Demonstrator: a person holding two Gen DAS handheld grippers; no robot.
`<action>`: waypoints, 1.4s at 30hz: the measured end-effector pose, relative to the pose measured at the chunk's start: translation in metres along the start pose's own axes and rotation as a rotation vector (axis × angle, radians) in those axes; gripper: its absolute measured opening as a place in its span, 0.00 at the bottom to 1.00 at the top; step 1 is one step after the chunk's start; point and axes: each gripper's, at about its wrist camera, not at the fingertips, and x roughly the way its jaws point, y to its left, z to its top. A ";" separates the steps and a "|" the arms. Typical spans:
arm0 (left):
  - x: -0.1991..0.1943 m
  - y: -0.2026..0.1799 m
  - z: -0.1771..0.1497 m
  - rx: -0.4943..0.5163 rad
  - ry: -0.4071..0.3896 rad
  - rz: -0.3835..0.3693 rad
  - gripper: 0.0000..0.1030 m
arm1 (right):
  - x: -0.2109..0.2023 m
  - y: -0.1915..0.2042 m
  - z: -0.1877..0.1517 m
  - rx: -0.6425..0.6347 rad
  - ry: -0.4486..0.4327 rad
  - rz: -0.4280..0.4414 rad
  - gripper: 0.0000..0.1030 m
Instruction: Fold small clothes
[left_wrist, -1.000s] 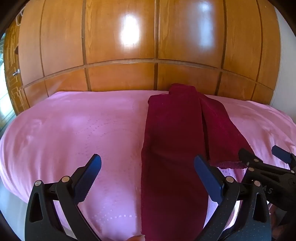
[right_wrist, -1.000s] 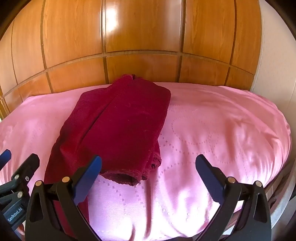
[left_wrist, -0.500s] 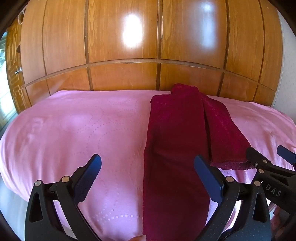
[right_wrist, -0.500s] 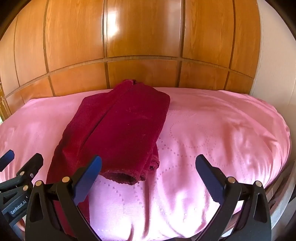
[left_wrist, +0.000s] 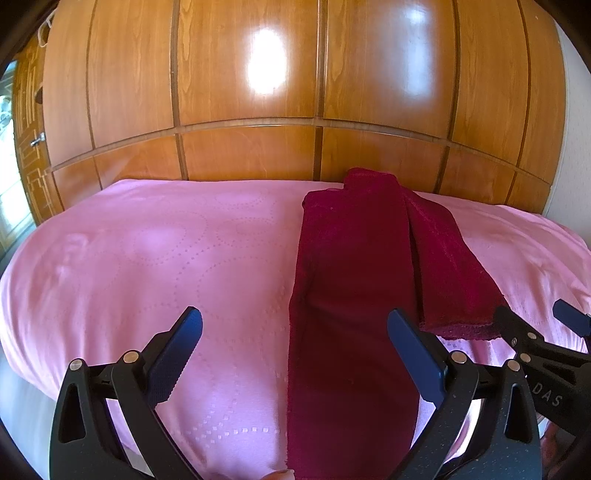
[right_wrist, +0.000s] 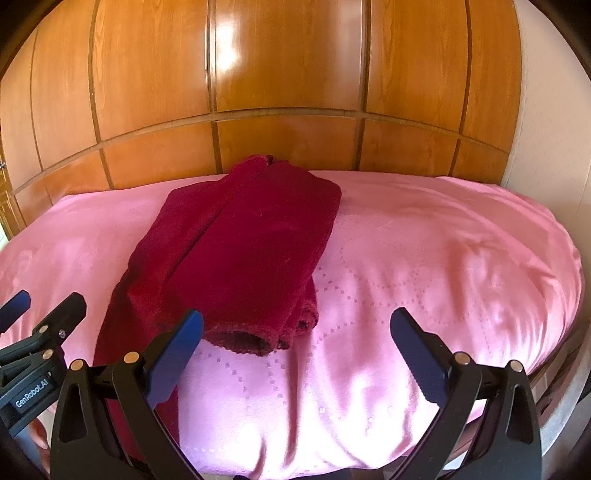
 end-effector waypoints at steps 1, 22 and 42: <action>0.000 0.000 -0.001 0.001 -0.001 -0.001 0.96 | 0.002 -0.003 0.002 -0.005 0.003 -0.005 0.98; -0.001 -0.001 -0.009 0.016 0.000 -0.009 0.96 | 0.012 0.001 -0.003 -0.058 0.034 -0.053 0.98; 0.012 -0.011 -0.008 0.055 0.039 -0.026 0.96 | 0.020 -0.008 -0.005 -0.030 0.064 -0.019 0.98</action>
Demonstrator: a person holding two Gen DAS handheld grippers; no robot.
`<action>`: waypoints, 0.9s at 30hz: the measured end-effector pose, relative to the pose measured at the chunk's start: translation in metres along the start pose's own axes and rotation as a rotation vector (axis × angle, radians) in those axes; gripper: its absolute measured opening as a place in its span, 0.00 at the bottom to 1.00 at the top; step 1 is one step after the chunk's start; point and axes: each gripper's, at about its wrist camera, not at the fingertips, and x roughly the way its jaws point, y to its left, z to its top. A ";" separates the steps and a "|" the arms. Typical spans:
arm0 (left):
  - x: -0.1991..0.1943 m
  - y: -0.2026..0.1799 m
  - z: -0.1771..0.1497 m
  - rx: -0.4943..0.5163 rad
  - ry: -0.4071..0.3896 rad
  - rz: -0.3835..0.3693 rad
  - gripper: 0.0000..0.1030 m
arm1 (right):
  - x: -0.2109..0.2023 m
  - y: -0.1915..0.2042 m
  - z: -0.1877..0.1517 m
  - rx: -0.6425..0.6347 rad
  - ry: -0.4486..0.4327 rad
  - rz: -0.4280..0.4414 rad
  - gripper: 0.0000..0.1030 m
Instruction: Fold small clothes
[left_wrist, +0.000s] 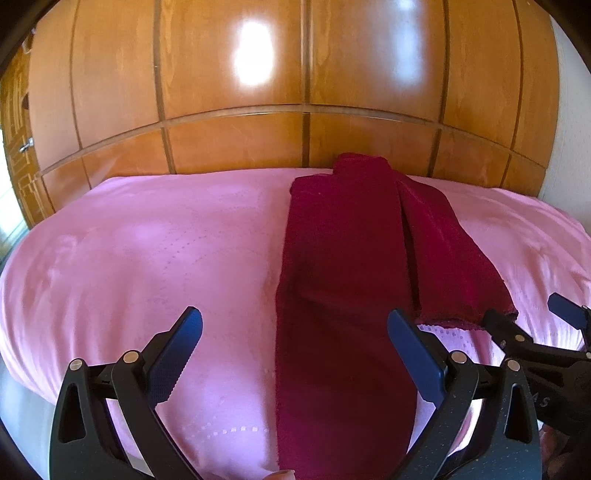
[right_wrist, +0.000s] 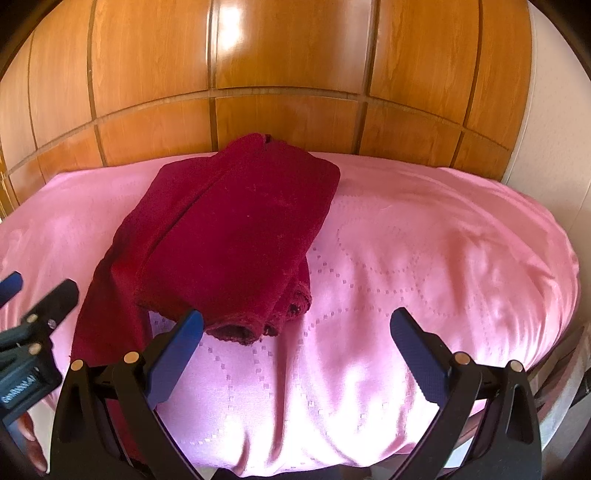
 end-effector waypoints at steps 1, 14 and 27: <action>0.001 -0.002 0.001 0.004 0.001 -0.002 0.96 | 0.001 -0.003 0.001 0.011 0.002 0.004 0.98; 0.036 -0.035 0.007 0.092 0.082 -0.073 0.96 | 0.011 -0.061 0.013 0.169 0.024 -0.007 0.98; 0.068 -0.042 -0.018 0.160 0.177 -0.158 0.34 | 0.022 -0.060 0.025 0.211 0.049 0.167 0.98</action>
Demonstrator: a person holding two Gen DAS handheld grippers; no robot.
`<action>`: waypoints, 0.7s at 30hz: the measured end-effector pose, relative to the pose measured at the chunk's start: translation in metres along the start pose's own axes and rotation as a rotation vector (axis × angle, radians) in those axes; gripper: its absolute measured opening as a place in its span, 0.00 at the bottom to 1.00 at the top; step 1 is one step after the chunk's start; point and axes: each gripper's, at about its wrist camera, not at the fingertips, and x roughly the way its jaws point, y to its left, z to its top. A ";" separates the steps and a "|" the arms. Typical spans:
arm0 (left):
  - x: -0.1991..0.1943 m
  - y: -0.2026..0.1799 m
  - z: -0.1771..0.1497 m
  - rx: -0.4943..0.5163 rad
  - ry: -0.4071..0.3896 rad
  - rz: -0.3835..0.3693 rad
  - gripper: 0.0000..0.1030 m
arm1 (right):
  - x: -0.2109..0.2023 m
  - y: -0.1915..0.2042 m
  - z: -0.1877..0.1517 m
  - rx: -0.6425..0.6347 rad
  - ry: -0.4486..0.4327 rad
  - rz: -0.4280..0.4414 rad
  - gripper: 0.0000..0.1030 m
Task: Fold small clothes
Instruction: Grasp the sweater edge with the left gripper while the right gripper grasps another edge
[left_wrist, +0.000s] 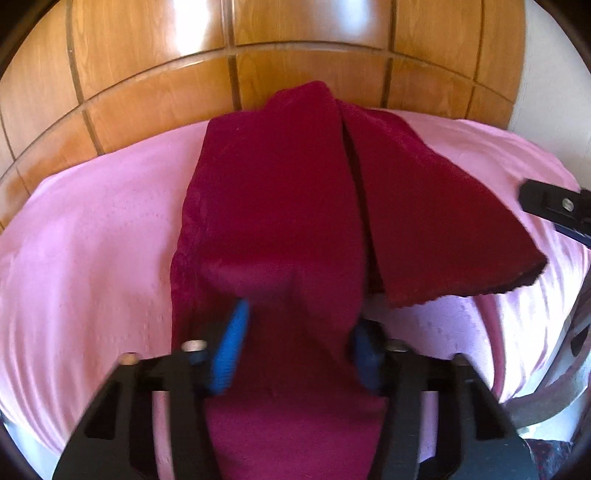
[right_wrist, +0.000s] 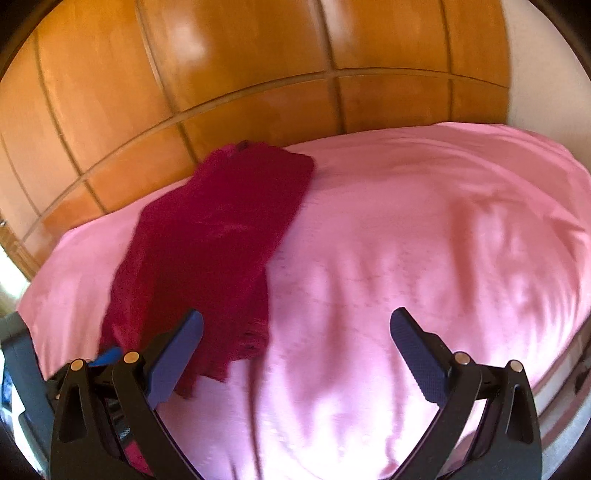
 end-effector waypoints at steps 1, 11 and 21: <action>-0.001 0.000 0.000 -0.001 -0.009 -0.008 0.19 | 0.002 0.003 0.001 -0.006 0.001 0.016 0.97; -0.046 0.057 0.025 -0.186 -0.118 -0.156 0.07 | 0.041 0.016 0.013 0.053 0.146 0.212 0.35; -0.061 0.199 0.089 -0.465 -0.237 -0.030 0.07 | 0.021 0.007 0.051 -0.105 0.001 0.113 0.08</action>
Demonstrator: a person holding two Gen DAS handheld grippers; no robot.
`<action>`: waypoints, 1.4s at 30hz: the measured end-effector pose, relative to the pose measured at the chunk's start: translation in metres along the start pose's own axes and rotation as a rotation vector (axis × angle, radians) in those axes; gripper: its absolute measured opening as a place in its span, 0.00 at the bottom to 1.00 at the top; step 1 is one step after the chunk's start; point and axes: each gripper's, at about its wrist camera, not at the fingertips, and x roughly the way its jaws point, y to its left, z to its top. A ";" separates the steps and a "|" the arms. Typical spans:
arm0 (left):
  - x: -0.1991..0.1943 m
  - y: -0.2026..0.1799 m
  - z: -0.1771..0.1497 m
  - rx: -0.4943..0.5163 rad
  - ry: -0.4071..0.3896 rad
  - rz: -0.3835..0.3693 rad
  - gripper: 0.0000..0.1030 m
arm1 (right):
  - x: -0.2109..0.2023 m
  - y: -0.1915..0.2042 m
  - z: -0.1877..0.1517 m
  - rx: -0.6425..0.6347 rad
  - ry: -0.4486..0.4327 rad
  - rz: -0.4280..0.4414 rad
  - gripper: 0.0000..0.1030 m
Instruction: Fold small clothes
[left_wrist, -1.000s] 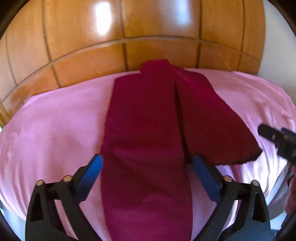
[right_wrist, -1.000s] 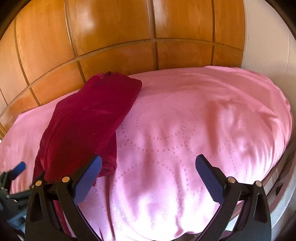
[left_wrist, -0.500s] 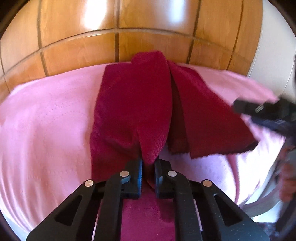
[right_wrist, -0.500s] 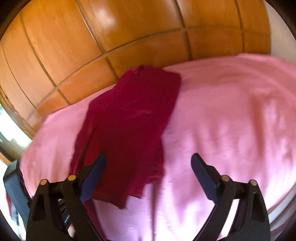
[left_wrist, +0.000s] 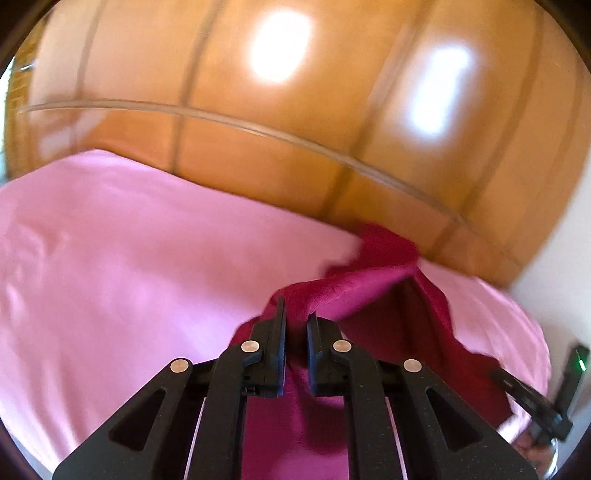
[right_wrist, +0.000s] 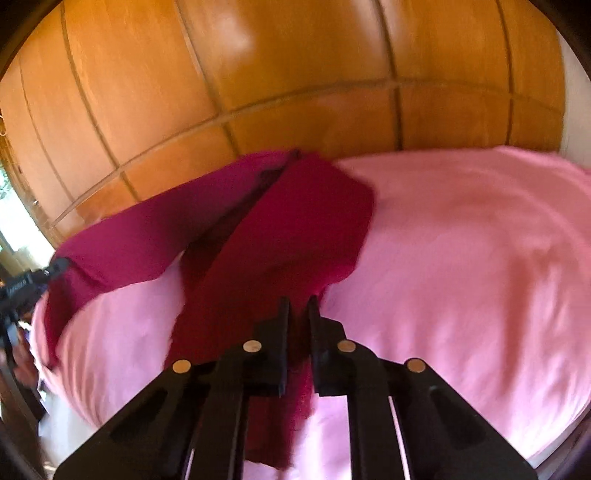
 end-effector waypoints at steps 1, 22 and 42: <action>0.004 0.010 0.010 -0.018 -0.005 0.023 0.07 | -0.002 -0.008 0.008 -0.006 -0.023 -0.036 0.08; 0.082 0.120 0.084 -0.164 0.013 0.398 0.55 | 0.101 -0.199 0.104 0.021 0.050 -0.726 0.51; 0.086 -0.016 -0.069 -0.079 0.305 -0.153 0.55 | 0.064 -0.072 0.007 0.160 0.208 0.245 0.08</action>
